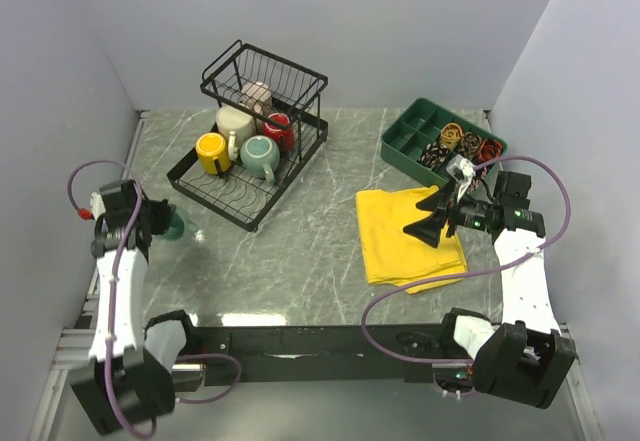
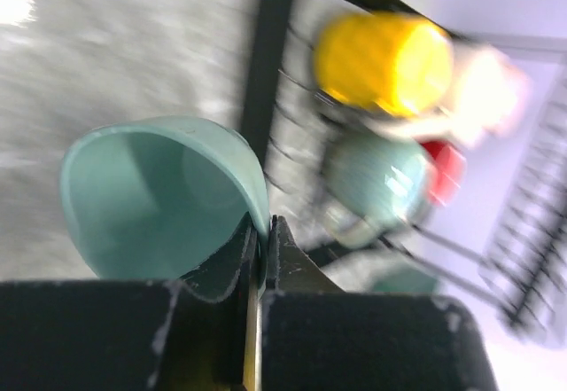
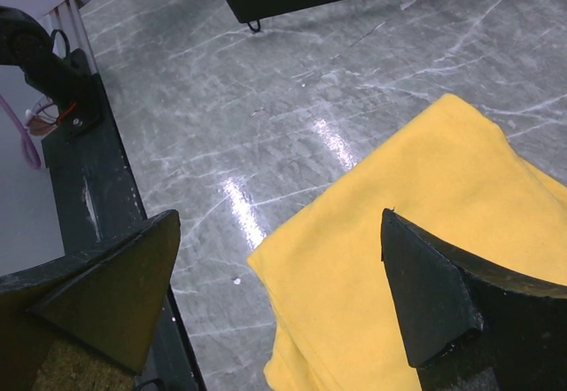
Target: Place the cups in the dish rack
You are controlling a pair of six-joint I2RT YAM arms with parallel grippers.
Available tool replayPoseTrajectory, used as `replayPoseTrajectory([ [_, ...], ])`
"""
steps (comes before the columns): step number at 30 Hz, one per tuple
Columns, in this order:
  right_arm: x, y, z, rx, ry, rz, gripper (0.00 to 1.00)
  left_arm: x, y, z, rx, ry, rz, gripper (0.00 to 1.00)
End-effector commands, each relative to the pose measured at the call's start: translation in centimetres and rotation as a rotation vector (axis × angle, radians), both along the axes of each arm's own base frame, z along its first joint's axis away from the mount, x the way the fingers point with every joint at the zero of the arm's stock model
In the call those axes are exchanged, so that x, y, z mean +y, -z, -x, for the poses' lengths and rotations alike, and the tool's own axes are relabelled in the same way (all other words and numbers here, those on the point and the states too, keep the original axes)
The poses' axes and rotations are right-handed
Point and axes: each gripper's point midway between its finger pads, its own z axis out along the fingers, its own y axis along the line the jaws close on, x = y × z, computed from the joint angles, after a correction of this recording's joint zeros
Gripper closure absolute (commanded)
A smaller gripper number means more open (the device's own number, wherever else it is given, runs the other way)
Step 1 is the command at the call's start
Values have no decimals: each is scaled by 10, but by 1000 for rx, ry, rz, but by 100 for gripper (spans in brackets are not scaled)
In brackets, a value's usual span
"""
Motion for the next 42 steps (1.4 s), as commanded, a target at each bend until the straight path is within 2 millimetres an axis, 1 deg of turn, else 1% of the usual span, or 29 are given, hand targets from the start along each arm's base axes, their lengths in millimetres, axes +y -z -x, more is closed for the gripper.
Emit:
replayPoseTrajectory([
  [1,-2,-14,-1,-75,-12,21,0,-38,-58,-7,-315,184,55,99],
  [2,-2,-14,-1,-74,-16,21,0,-43,-64,-6,-348,200,64,99],
  [3,-1,-14,1,-80,-24,21,0,-56,-67,-3,-376,254,101,99],
  [5,-1,-12,0,-71,-31,21,0,-67,-90,1,-480,321,94,99],
  [6,-1,-13,1,-74,-41,26,0,-73,-95,3,-501,351,106,99],
  [7,1,-14,1,-65,-53,23,0,-84,-100,7,-524,414,125,99],
  [8,2,-12,0,-42,-64,13,0,-91,-114,7,-582,460,111,99],
  [9,4,-18,3,-53,-93,35,0,-101,-119,9,-610,500,139,99],
  [11,13,-20,4,-22,-167,53,0,-122,-137,18,-685,615,165,99],
  [12,17,-36,8,-37,-205,70,0,-134,-155,23,-751,683,151,99],
  [14,31,-42,10,-5,-300,92,0,-151,-169,33,-790,786,169,99],
  [15,36,-60,12,-17,-332,103,0,-162,-179,39,-814,846,164,99],
  [17,52,-78,5,-37,-388,119,0,-176,-184,47,-820,937,176,99],
  [18,61,-83,6,12,-395,108,0,-187,-192,54,-848,999,177,99],
  [19,66,-88,4,13,-399,111,0,-194,-195,60,-862,1037,178,99],
  [20,79,-96,-1,-52,-421,141,0,-200,-197,66,-876,1074,181,99],
  [21,86,-100,-1,6,-392,138,0,-210,-199,75,-883,1133,205,99],
  [22,92,-103,-4,-6,-375,156,0,-214,-205,79,-920,1165,201,99],
  [23,96,-111,-15,-83,-330,188,0,-218,-208,84,-933,1184,220,99],
  [24,108,-115,-8,-56,-330,177,0,-225,-206,92,-942,1230,242,99],
  [26,120,-128,-11,-56,-280,140,0,-231,-211,97,-982,1272,249,99],
  [27,129,-128,-9,-47,-274,139,0,-237,-214,103,-1001,1305,262,99],
  [30,148,-136,-6,16,-246,64,0,-249,-222,110,-1048,1354,294,99],
  [31,158,-140,3,25,-263,43,0,-253,-222,108,-1048,1356,308,99],
  [32,165,-146,4,48,-247,9,0,-258,-227,113,-1071,1378,318,99],
  [33,167,-147,-3,77,-174,2,0,-261,-229,113,-1078,1384,325,99],
  [35,179,-159,1,162,-122,-54,0,-267,-232,111,-1092,1400,319,99],
  [38,184,-166,-6,279,-29,-128,0,-278,-235,117,-1112,1444,313,99],
  [42,191,-165,-1,375,-37,-179,0,-286,-236,118,-1136,1460,315,99],
])
